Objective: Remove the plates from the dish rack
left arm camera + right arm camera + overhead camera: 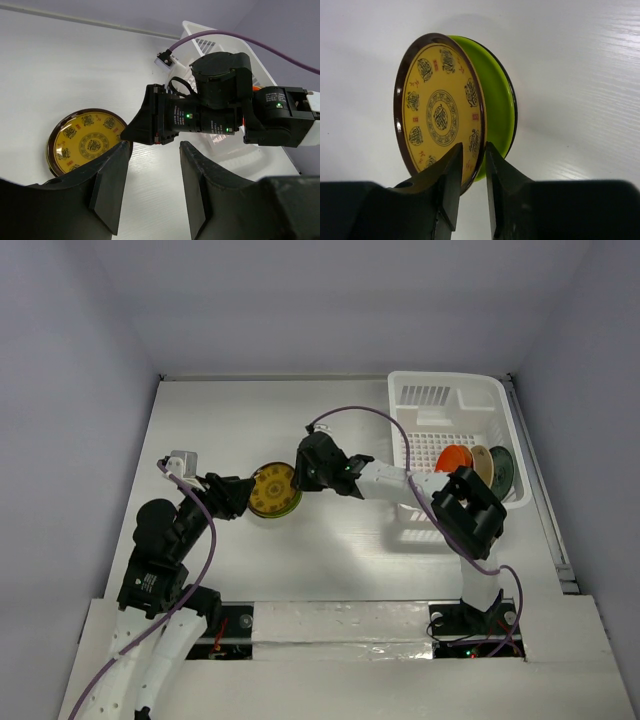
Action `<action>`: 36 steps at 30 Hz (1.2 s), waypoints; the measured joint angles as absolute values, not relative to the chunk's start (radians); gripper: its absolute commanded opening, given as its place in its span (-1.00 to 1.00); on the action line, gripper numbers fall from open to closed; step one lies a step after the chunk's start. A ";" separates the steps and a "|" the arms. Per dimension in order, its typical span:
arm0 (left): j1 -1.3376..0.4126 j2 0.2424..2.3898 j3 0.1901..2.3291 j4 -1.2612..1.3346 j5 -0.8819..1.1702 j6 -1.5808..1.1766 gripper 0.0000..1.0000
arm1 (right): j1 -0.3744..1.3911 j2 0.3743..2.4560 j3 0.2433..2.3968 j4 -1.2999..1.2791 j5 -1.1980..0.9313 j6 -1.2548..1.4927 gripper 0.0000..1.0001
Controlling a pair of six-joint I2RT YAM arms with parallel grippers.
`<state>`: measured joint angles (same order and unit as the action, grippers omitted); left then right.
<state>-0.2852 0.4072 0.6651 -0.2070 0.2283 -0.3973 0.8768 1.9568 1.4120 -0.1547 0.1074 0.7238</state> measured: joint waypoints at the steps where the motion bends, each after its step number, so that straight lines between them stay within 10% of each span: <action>1: -0.285 0.407 0.665 -0.207 0.228 -0.397 -0.16 | 0.877 1.957 1.411 -0.159 0.112 0.722 -0.26; 14: -0.285 0.398 0.665 -0.207 0.229 -0.397 -0.16 | 0.876 1.835 1.386 -0.280 0.276 0.664 -0.15; 20: -0.286 0.395 0.665 -0.207 0.228 -0.397 -0.16 | 0.855 1.679 1.342 -0.386 0.445 0.636 -1.00; 26: -0.295 0.379 0.664 -0.207 0.229 -0.398 -0.16 | 0.597 1.323 1.201 -0.506 0.556 0.617 -0.99; 36: -0.327 0.348 0.664 -0.207 0.226 -0.398 -0.16 | 0.304 1.226 1.105 -0.652 0.616 0.529 -0.33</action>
<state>-0.3275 0.3477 0.6640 -0.2066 0.2260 -0.3981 0.3038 1.2259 1.1046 -0.6521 0.6163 0.5289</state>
